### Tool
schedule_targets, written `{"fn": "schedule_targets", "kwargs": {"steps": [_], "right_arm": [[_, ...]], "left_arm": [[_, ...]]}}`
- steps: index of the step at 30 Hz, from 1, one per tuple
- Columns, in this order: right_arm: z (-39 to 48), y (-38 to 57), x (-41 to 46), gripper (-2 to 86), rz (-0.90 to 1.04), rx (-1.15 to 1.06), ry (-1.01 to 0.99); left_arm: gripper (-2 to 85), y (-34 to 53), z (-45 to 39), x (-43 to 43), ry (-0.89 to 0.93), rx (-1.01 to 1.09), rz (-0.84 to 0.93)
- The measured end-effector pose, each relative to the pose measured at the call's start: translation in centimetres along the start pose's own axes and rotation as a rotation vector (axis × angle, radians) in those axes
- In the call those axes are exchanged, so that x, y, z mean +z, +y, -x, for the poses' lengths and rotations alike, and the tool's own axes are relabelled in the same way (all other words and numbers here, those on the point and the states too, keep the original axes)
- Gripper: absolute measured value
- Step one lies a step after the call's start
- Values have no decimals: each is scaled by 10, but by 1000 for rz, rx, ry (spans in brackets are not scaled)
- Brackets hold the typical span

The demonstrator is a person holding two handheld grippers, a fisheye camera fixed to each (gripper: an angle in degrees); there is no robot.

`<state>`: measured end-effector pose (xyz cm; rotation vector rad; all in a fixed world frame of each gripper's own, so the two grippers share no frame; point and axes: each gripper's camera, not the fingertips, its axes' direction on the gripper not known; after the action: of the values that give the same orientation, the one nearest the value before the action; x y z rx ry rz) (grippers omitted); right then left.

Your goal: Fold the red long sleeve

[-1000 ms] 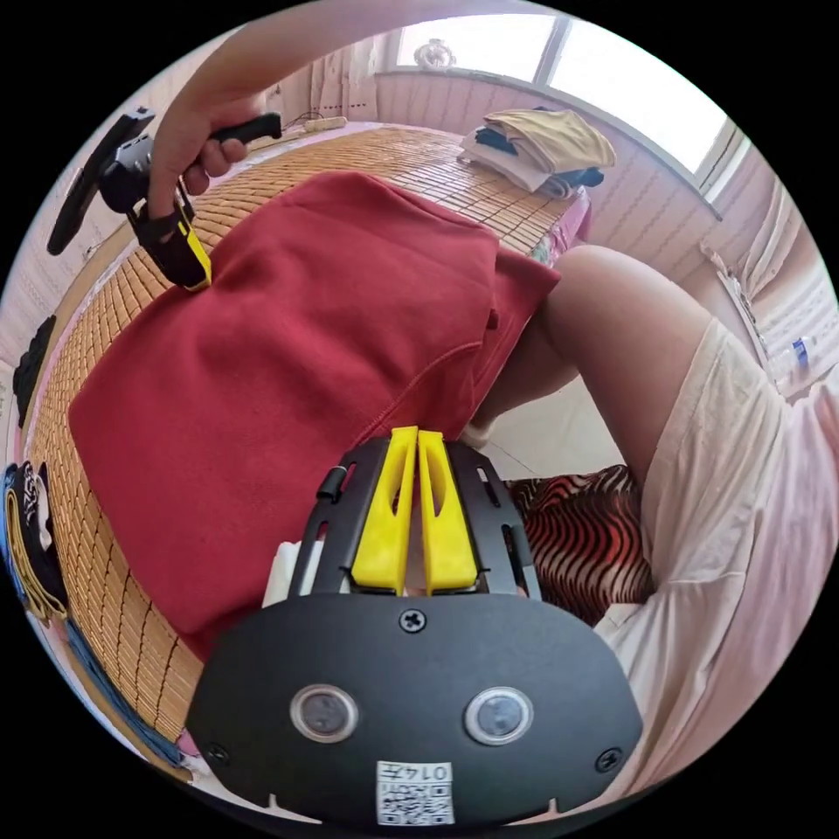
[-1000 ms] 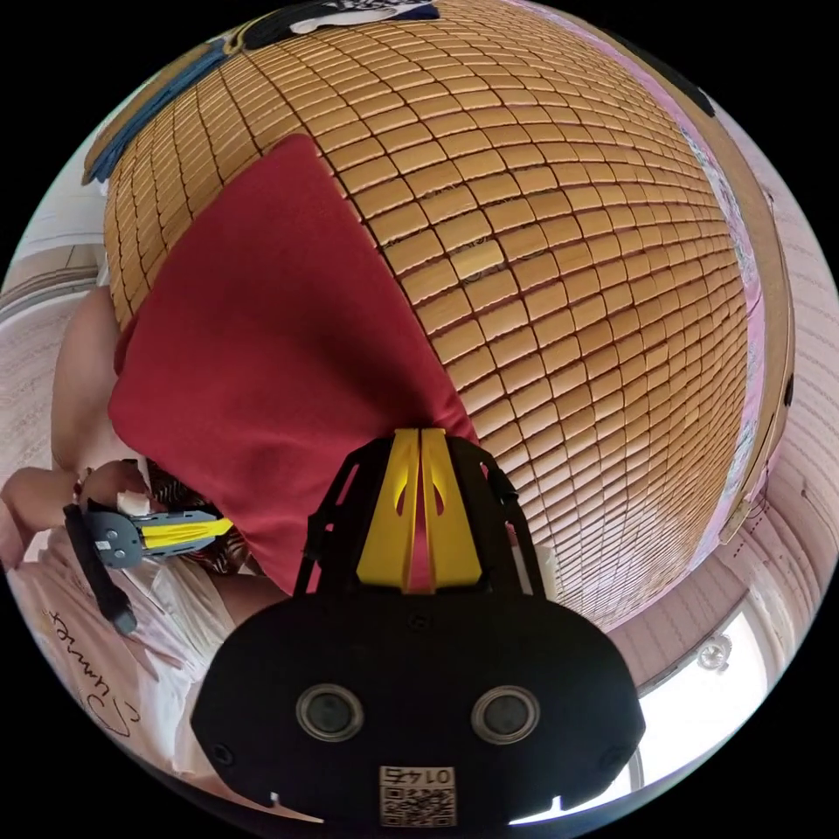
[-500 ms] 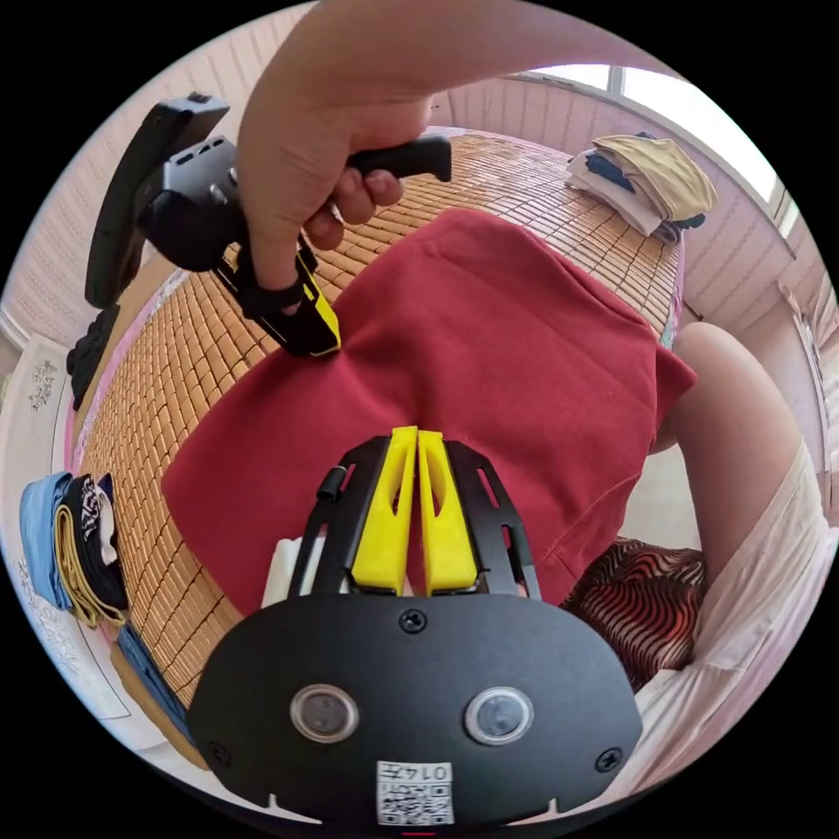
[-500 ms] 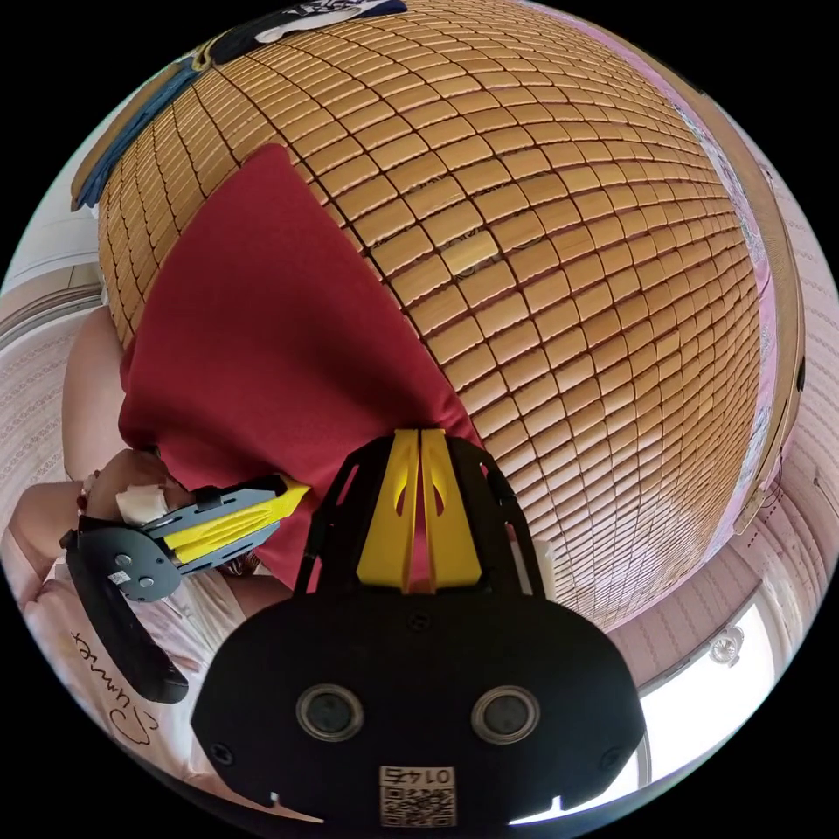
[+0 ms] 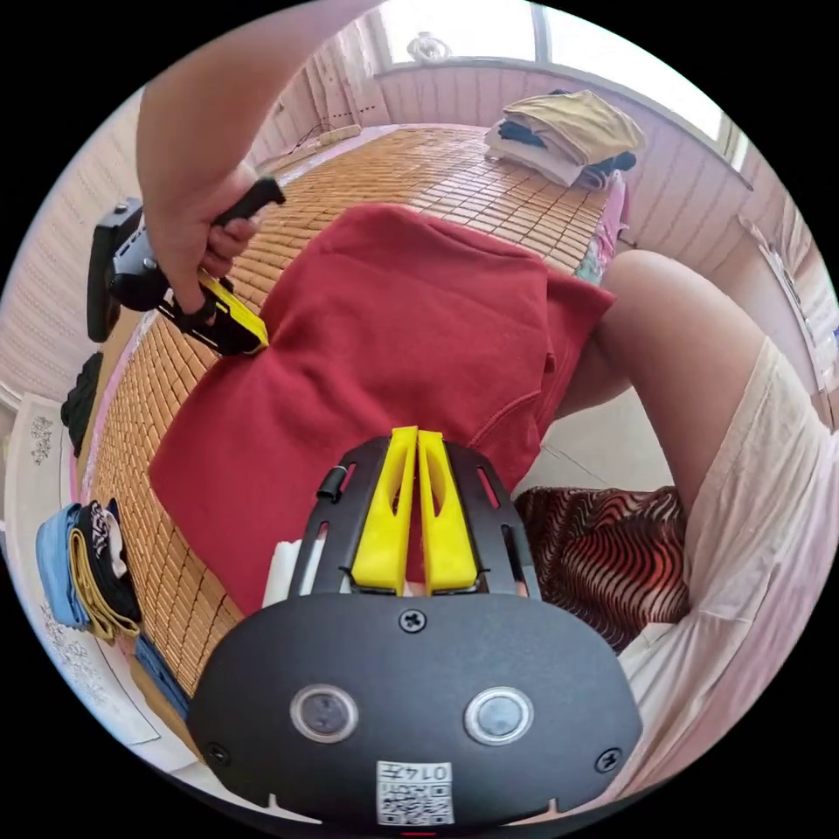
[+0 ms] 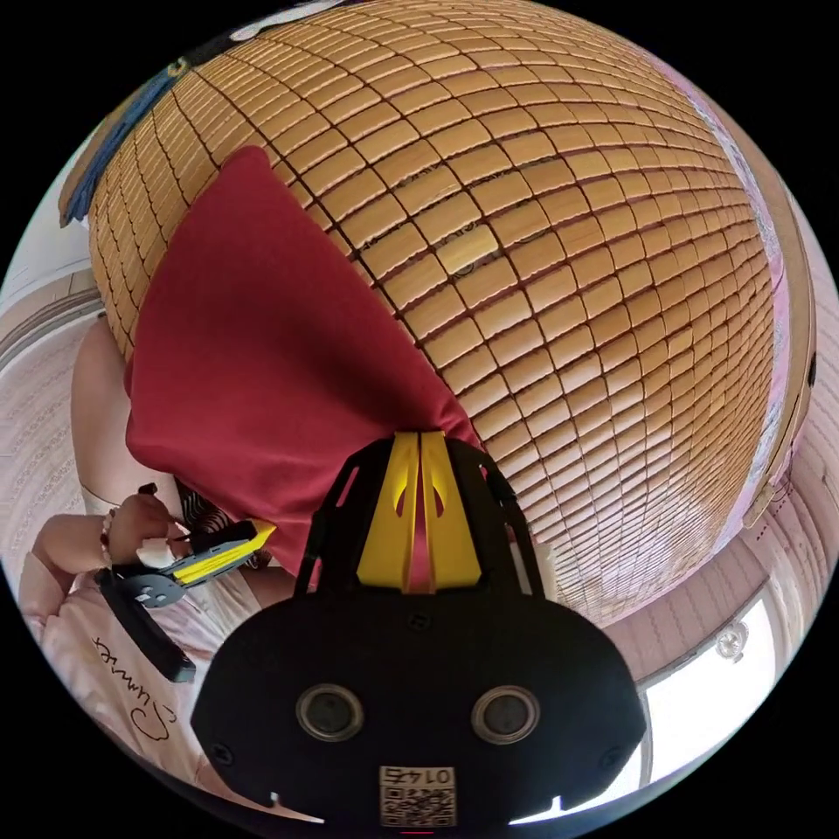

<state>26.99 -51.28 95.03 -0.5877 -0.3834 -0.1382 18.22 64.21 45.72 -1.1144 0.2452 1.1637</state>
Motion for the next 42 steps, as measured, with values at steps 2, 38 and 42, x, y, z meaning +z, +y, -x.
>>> {"fn": "schedule_targets", "kwargs": {"steps": [2, 38, 42], "right_arm": [[-22, 27, 0, -10, -87, 78, -107], [-96, 662, 171, 44, -629, 529, -696], [-107, 704, 163, 42, -756, 529, -773]], "left_arm": [[-9, 5, -10, -15, -29, 47, -119], [204, -69, -88, 8, 191, 204, -171], [207, -75, -94, 11, 188, 233, -144]]}}
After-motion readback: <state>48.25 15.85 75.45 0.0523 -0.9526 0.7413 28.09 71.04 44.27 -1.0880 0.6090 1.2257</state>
